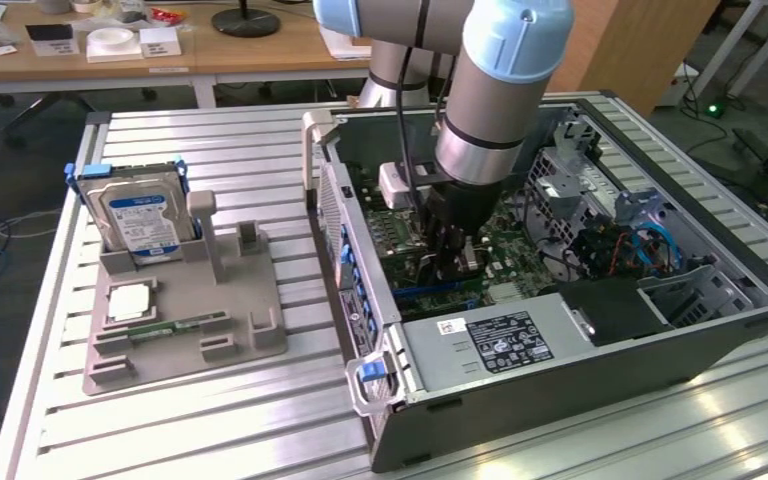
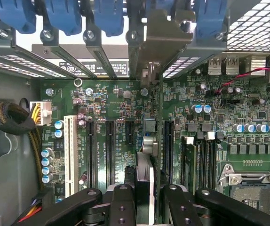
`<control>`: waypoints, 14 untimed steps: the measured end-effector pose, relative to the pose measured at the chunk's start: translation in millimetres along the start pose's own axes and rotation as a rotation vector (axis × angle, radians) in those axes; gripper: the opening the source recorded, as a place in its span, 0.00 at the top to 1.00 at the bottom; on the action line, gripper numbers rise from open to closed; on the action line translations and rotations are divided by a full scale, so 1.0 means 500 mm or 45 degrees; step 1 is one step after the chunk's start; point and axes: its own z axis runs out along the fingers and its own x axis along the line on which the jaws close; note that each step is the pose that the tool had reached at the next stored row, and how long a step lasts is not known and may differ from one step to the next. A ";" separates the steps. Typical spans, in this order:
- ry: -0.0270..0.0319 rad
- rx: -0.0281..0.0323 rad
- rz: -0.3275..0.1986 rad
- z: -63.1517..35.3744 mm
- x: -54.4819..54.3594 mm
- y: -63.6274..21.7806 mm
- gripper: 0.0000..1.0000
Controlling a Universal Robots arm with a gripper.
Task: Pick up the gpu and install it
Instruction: 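Insert the gpu into the slot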
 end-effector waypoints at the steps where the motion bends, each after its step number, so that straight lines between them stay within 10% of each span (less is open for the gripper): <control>1: 0.0000 -0.0001 0.000 0.000 0.000 0.000 0.72; 14: 0.0002 -0.0003 -0.014 -0.001 0.000 0.000 0.72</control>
